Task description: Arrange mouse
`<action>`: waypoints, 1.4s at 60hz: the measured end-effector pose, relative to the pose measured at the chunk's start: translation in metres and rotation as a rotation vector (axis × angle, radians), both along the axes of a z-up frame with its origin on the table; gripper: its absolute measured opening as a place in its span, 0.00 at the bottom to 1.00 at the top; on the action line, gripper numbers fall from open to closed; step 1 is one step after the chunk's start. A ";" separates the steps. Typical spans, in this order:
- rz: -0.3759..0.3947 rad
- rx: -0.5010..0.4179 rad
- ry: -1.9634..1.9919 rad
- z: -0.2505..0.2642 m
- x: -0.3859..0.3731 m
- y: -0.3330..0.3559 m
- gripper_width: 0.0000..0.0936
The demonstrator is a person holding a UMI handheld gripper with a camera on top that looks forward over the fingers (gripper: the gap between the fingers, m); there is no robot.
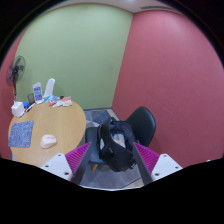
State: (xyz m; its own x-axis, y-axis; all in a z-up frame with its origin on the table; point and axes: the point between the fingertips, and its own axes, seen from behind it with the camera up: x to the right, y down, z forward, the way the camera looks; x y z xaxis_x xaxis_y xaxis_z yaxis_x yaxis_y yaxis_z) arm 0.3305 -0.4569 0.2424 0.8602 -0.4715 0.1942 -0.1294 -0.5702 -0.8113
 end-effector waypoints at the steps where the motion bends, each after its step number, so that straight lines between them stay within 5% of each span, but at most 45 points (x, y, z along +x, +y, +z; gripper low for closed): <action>1: 0.000 -0.001 -0.002 0.000 0.000 0.000 0.89; 30: 0.066 -0.072 0.063 -0.082 -0.135 -0.030 0.89; 53: 0.332 -0.043 0.215 -0.179 -0.266 0.100 0.89; 84: 0.353 -0.022 0.306 -0.245 -0.267 0.258 0.89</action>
